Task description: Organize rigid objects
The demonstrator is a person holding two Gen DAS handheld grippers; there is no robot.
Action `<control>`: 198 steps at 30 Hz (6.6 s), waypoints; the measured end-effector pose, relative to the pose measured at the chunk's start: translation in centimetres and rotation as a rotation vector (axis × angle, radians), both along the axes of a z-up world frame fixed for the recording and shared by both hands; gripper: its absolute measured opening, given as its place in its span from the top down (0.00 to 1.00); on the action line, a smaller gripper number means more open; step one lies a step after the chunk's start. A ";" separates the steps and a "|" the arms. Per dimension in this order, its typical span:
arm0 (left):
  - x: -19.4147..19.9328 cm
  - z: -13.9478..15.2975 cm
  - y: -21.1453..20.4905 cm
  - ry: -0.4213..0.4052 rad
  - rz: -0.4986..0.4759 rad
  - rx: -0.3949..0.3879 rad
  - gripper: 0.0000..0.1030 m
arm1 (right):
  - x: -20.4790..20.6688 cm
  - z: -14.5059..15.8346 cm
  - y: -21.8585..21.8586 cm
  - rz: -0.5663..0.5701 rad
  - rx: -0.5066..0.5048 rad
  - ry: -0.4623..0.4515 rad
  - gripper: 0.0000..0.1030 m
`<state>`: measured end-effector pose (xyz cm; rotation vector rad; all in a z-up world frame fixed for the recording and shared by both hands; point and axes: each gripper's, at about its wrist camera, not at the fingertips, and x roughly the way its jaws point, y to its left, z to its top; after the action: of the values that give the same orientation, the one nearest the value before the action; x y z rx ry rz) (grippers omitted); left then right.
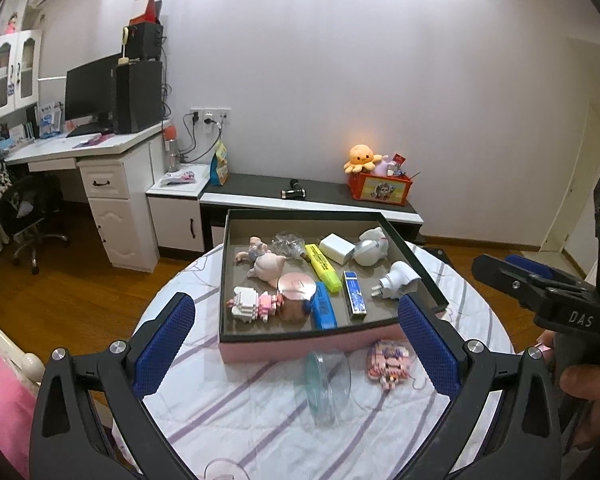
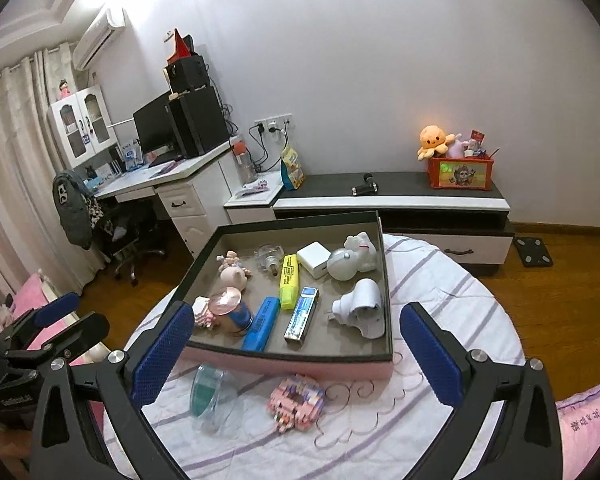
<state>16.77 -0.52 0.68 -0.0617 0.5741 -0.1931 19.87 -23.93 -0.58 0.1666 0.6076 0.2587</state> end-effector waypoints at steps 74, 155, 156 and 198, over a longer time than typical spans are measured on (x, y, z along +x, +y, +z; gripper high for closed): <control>5.0 -14.5 -3.6 0.352 -0.044 0.025 0.28 | -0.1 -10.5 -0.4 -0.043 -0.097 0.272 0.00; 14.9 -4.0 -2.7 0.108 -0.117 -0.056 0.64 | 12.3 -2.8 2.8 0.084 -0.124 0.065 0.39; 15.3 -4.3 -2.9 0.114 -0.120 -0.058 0.64 | 12.7 -3.1 2.7 0.082 -0.122 0.072 0.39; 5.7 -2.8 0.8 0.070 0.008 -0.026 0.01 | 6.4 -2.3 1.6 -0.016 -0.068 0.089 0.00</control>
<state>22.52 0.27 -2.09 -0.0959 0.6407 -0.1912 26.24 -22.32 -2.91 0.1178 0.7026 0.2155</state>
